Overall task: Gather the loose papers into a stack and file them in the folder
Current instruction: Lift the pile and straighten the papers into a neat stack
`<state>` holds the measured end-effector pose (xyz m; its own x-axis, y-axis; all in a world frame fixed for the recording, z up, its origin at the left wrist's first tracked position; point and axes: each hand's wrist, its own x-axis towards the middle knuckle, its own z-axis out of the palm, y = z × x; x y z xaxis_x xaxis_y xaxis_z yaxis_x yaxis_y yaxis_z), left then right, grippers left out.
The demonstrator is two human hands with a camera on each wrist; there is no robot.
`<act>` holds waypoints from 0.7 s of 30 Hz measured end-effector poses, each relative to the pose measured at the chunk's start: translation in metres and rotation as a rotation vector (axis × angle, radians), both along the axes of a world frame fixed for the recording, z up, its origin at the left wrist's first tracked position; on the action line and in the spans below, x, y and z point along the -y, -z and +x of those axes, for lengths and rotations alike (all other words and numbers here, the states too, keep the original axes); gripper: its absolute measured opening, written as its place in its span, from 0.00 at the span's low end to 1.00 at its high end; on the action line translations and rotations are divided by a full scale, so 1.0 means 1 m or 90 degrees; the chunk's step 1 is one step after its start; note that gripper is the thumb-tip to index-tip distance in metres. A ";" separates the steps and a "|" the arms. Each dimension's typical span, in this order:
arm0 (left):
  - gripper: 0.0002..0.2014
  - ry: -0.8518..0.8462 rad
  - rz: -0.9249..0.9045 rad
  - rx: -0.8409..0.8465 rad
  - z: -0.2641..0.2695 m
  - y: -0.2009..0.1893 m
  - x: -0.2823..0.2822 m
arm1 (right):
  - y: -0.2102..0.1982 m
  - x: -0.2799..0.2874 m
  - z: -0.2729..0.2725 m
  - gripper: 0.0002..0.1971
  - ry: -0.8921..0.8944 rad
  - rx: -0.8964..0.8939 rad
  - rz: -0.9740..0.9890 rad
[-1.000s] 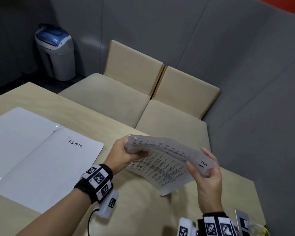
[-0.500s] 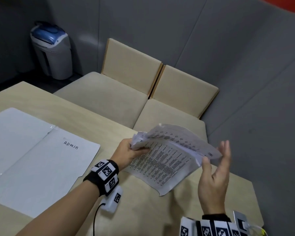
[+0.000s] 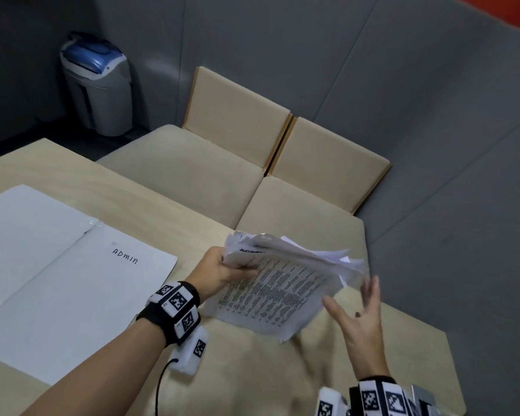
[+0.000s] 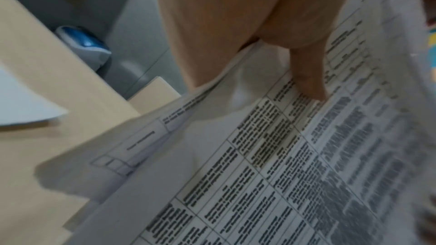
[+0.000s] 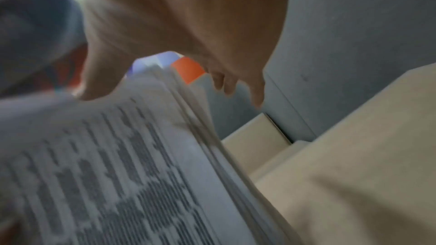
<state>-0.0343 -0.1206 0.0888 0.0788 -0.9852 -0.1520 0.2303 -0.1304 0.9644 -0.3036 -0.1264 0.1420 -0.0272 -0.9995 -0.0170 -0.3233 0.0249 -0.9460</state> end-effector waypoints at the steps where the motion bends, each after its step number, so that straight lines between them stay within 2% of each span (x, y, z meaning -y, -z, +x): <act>1: 0.13 0.006 0.010 -0.016 0.002 0.002 -0.003 | 0.009 0.000 0.000 0.60 -0.038 0.013 0.034; 5: 0.23 -0.002 0.042 0.007 0.000 0.001 -0.010 | 0.022 0.002 0.012 0.29 -0.083 0.109 0.083; 7: 0.21 -0.019 0.037 0.001 -0.004 -0.005 -0.011 | 0.015 0.001 0.022 0.23 -0.049 0.118 0.054; 9: 0.17 -0.030 0.014 -0.012 -0.007 -0.016 -0.015 | 0.005 -0.003 0.029 0.22 0.015 0.133 0.009; 11: 0.17 -0.042 -0.024 0.004 -0.009 -0.030 -0.020 | 0.000 -0.009 0.031 0.27 0.059 0.212 -0.011; 12: 0.20 -0.053 -0.046 0.016 -0.009 -0.037 -0.024 | 0.002 -0.013 0.030 0.31 0.051 0.238 -0.020; 14: 0.28 -0.086 -0.088 0.042 -0.006 -0.042 -0.031 | 0.008 -0.020 0.027 0.39 0.016 0.219 -0.020; 16: 0.32 -0.123 -0.101 0.092 -0.003 -0.043 -0.034 | 0.018 -0.023 0.024 0.43 -0.016 0.211 -0.001; 19: 0.32 -0.167 -0.106 0.099 -0.005 -0.047 -0.032 | 0.031 -0.022 0.021 0.39 -0.011 0.257 0.046; 21: 0.31 -0.209 -0.115 0.085 -0.010 -0.056 -0.028 | 0.034 -0.024 0.023 0.31 -0.017 0.260 0.075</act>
